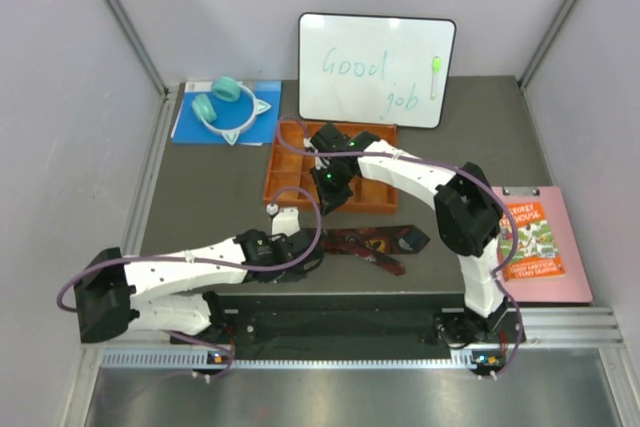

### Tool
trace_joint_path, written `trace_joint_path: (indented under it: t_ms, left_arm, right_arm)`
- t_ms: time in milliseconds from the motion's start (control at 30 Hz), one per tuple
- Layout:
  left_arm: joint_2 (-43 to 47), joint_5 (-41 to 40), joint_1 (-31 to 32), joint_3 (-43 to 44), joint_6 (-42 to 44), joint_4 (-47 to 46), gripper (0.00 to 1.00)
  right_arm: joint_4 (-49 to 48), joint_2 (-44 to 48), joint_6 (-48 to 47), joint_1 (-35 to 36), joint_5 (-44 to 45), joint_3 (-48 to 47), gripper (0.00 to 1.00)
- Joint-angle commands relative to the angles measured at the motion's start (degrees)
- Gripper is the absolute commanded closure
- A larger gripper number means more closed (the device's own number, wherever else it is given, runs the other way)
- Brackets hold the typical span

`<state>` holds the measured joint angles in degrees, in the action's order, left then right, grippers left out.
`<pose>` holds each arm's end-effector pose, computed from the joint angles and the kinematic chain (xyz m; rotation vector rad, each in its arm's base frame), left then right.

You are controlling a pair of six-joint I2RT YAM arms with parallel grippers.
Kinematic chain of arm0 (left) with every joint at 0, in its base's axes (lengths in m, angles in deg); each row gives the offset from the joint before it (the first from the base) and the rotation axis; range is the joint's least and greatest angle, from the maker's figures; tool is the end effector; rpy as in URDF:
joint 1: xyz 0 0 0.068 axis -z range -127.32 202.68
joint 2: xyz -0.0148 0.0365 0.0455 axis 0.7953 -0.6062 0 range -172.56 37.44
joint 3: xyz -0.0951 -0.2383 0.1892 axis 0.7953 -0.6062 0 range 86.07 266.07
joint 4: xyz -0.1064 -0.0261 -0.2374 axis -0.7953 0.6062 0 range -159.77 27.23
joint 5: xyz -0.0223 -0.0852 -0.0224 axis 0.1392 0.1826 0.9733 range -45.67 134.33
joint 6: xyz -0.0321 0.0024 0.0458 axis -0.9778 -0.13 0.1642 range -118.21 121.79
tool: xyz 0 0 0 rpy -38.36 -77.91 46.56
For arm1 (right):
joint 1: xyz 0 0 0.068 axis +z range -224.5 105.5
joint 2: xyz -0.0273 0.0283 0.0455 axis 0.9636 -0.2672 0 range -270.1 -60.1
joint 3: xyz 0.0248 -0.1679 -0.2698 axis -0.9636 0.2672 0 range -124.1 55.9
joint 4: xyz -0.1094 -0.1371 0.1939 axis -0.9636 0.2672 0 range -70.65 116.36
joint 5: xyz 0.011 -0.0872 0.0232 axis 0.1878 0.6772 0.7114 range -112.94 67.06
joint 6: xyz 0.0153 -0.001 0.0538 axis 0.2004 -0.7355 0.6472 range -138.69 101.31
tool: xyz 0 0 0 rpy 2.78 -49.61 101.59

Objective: Roll the ties
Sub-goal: Roll the tie at the center of the board.

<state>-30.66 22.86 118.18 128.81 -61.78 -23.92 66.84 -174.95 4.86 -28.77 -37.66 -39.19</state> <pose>0.0901 -0.1637 0.2475 -0.0388 2.6609 -0.1806 0.3034 0.3253 0.2669 -0.6302 2.8233 0.6382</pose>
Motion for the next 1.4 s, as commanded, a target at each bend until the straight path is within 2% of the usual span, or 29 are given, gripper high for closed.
trace_joint_path:
  t_ms: [0, 367, 567, 967, 1367]
  left_arm:
    - [1.65, 0.91, 0.25, -2.75, -7.61, -9.80, 1.00]
    - [-9.94, -1.55, 0.77, -0.38, -13.24, -10.78, 1.00]
    - [-12.05, -4.62, 0.78, 0.94, -14.04, -9.54, 1.00]
    - [-19.00, -11.57, 0.69, 4.89, -15.44, -6.12, 1.00]
    - [-27.44, -22.63, 0.16, 11.31, -17.20, -1.38, 1.00]
  right_arm:
    - [0.42, -2.57, 0.09, 1.99, 2.59, -4.23, 0.94]
    - [-0.99, -7.75, 1.58, 5.06, 8.73, -6.60, 0.94]
    - [-0.11, -10.83, 1.14, 8.05, 12.08, -8.01, 0.95]
    - [-0.55, -11.89, 1.41, 8.32, 11.65, -7.13, 0.96]
    - [-0.73, -12.15, 0.18, 8.32, 8.57, -6.51, 0.96]
